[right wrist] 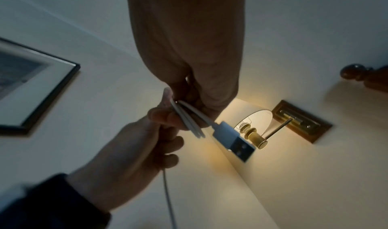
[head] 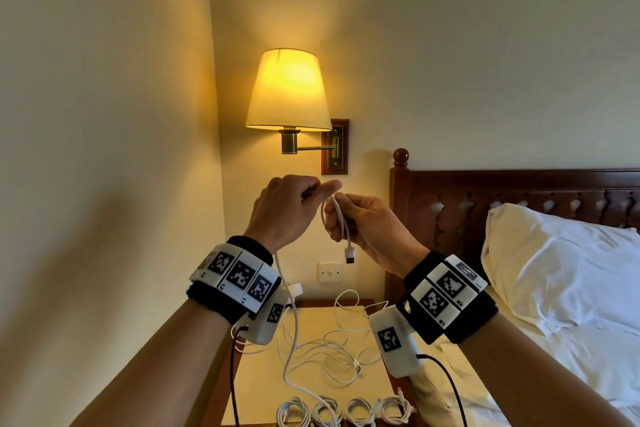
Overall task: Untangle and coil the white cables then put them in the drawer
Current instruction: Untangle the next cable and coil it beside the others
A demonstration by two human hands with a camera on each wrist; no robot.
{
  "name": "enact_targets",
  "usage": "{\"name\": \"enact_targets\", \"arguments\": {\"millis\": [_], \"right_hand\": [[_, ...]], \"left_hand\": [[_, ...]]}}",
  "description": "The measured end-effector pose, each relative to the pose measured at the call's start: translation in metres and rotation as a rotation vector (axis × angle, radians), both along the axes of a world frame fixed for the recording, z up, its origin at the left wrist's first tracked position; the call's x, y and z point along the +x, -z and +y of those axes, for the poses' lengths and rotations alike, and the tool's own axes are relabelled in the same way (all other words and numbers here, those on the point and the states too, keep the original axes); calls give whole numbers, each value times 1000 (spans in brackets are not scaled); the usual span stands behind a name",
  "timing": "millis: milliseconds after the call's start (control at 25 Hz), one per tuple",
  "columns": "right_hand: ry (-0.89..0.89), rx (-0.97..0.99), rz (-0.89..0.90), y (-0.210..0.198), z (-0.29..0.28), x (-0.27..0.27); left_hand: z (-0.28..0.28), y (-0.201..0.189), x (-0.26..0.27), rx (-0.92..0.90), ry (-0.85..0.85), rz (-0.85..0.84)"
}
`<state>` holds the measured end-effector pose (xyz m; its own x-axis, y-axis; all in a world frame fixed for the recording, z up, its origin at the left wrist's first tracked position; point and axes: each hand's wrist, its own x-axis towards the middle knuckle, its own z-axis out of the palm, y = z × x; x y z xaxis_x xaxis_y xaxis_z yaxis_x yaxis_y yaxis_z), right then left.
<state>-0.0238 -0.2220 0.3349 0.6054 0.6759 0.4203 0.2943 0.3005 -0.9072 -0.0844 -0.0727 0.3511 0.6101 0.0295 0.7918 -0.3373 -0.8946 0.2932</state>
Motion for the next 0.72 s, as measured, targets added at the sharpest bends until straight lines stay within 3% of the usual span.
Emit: {"name": "enact_targets", "arguments": {"millis": [240, 480, 600, 720], "right_hand": [[-259, 20, 311, -5, -3, -9], [-312, 258, 600, -18, -7, 1], [-233, 334, 582, -31, -18, 13], [8, 146, 257, -28, -16, 21]], "left_hand": [[6, 8, 8, -340, 122, 132], [17, 65, 15, -555, 232, 187], [20, 104, 2, -414, 229, 270], [-4, 108, -20, -62, 291, 353]]}}
